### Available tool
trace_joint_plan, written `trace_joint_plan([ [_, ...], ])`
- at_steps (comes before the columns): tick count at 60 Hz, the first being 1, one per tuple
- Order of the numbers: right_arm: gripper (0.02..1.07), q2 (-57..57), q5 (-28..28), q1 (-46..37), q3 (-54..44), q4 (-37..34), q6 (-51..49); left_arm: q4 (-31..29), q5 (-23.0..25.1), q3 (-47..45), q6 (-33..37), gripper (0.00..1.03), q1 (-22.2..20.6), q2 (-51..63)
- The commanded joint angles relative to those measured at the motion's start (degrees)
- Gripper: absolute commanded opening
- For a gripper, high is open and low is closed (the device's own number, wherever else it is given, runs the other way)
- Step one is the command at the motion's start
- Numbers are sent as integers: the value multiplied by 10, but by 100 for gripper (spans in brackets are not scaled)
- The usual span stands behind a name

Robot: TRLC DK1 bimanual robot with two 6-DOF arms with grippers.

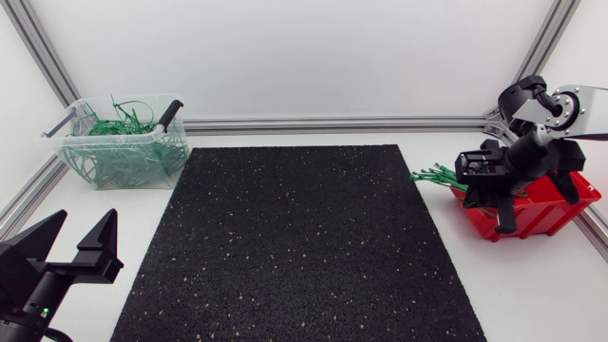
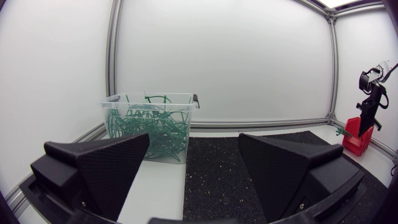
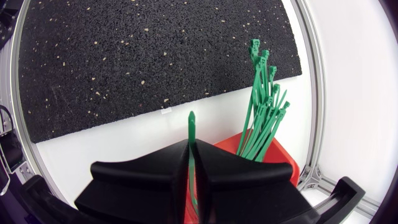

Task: Take a green cable tie from the red box, thread the tail through the head to close it, then place it in the transparent bin on the left.

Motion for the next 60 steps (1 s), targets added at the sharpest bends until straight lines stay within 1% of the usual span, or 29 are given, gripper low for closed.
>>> trace_joint_plan([
  [1,8,-24,1,-10,-18,-13,-20,-16,1,-22,-11,99,1,4],
  [11,8,-55,-1,-24,-2,-20,-33,-16,1,-22,-11,99,2,4],
  [16,8,-62,-12,-25,25,-43,-32,-16,1,-22,-11,99,2,4],
  [20,8,-70,-20,-23,38,-48,-24,-15,1,-22,-11,99,2,4],
  [26,8,-78,-22,4,51,-59,-3,-16,1,-22,-12,99,3,3],
  [36,8,-76,-22,51,59,-57,37,-16,1,-22,-11,99,5,2],
  [44,8,-62,-23,74,48,-47,55,-16,1,-22,-12,99,6,2],
  [49,9,-52,-23,78,34,-24,60,-16,1,-22,-12,99,5,2],
  [50,10,-52,-23,78,32,-20,61,-16,1,-22,-12,99,5,2],
  [52,32,-51,-23,78,28,-15,61,-16,1,-22,-12,99,5,2],
  [53,40,-50,-23,78,27,-15,61,-16,1,-22,-12,99,5,2],
  [54,44,-49,-23,78,27,-15,61,-16,1,-22,-12,99,5,2],
  [55,57,-48,-23,76,27,-15,61,-16,1,-22,-12,99,4,2],
  [56,61,-48,-23,76,26,-16,61,-16,1,-22,-12,99,4,3],
  [59,70,-48,-23,74,27,-20,60,-16,1,-22,-12,99,3,3],
  [60,74,-49,-23,73,28,-22,60,-16,1,-22,-12,99,3,2],
])
